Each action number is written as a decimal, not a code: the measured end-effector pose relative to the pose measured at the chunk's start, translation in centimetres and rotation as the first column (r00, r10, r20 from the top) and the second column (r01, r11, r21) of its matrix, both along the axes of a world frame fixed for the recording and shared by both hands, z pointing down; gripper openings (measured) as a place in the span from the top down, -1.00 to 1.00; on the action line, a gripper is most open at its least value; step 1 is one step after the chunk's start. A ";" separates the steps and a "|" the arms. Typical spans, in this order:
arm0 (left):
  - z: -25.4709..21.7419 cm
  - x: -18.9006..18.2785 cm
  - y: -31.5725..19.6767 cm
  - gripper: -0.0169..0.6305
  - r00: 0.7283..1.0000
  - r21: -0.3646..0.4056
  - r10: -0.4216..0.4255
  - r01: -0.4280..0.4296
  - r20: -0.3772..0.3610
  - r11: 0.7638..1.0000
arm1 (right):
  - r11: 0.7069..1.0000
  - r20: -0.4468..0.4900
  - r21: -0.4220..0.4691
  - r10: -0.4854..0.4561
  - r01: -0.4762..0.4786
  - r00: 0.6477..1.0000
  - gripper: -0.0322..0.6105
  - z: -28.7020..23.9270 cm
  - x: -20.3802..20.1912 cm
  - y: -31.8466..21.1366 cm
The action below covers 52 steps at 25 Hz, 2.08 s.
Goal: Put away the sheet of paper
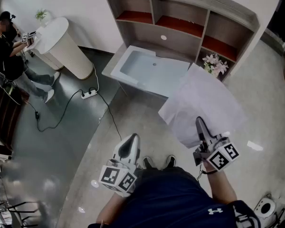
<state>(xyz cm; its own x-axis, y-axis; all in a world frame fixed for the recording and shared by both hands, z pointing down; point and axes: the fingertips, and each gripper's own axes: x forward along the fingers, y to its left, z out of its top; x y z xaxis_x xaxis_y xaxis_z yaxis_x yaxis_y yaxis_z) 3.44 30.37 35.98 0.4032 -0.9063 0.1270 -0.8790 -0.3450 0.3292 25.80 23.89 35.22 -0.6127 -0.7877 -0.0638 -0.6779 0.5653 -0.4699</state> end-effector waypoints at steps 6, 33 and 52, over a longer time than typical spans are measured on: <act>-1.0 -2.7 0.5 0.90 1.000 0.024 -0.017 0.017 -0.009 1.000 | 1.000 0.002 0.000 -0.007 0.007 1.000 0.85 -0.6 -2.6 0.6; -1.3 0.8 1.7 0.90 0.998 0.043 -0.066 0.066 0.003 0.997 | 0.997 -0.056 0.033 -0.063 0.064 0.996 0.85 -0.3 -0.1 1.7; 0.2 -2.2 -4.1 0.90 1.000 0.003 -0.017 0.017 -0.014 1.000 | 0.998 -0.066 -0.049 0.023 -0.026 0.998 0.85 2.1 -1.6 -3.3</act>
